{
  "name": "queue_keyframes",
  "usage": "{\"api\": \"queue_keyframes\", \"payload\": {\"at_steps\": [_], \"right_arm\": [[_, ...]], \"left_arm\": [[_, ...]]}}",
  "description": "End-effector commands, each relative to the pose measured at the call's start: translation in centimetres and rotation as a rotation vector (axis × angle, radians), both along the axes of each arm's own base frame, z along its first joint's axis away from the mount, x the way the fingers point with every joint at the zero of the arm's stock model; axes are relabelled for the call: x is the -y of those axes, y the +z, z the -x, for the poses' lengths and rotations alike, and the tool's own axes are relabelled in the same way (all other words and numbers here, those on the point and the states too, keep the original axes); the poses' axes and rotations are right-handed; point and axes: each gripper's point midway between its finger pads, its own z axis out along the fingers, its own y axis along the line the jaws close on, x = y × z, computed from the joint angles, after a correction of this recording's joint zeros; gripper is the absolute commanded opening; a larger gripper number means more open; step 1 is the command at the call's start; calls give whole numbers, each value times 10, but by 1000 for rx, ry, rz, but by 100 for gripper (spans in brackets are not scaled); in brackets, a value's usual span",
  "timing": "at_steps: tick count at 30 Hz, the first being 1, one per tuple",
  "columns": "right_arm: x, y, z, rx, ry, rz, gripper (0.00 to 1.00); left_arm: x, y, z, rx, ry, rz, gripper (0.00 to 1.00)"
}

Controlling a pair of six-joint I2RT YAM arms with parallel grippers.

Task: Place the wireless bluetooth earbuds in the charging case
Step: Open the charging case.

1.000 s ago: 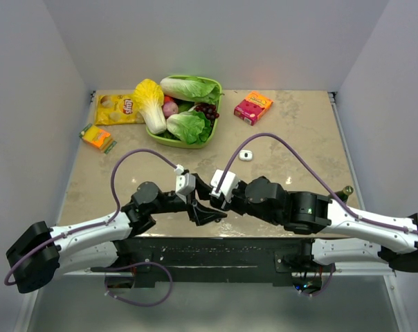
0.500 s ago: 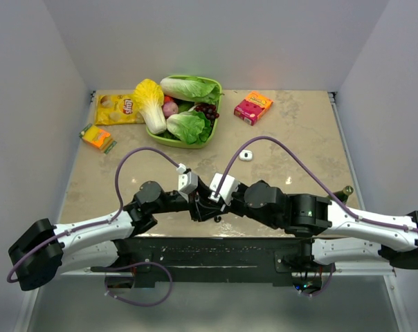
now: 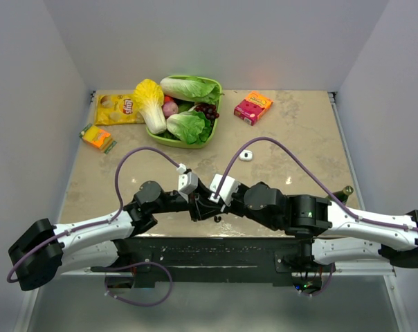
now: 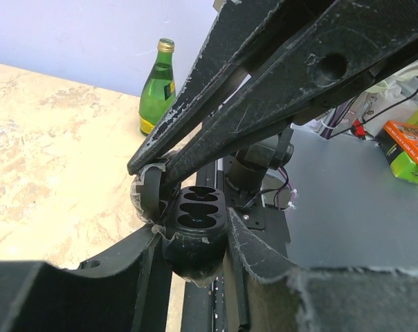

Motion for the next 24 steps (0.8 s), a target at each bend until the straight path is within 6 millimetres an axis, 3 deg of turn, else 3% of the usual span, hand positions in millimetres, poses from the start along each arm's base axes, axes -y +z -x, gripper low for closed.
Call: {"api": "queue_keyframes", "payload": {"at_steps": [1,4,9,14,20,22,24], "right_arm": [[-9,22,8,3,35,-72,0],[-9,21,9,0,40,-72,0],[-10,25,11,-16,39,-104,2],[-9,36,10,-39,7,-178,34],[1,63,0,-32,-97,-314,53],[18,84,-10,-27,-198,-442,57],[33,94,-18,-36,-293,-573,69]], "left_arm": [[1,28,-11,49,37,69,15],[1,27,-10,58,31,73,0],[-2,24,-8,72,33,83,0],[-5,22,-8,80,50,99,0],[-10,20,-8,80,67,113,0],[-15,22,-10,85,95,133,0],[-24,30,-14,89,152,177,0]]}}
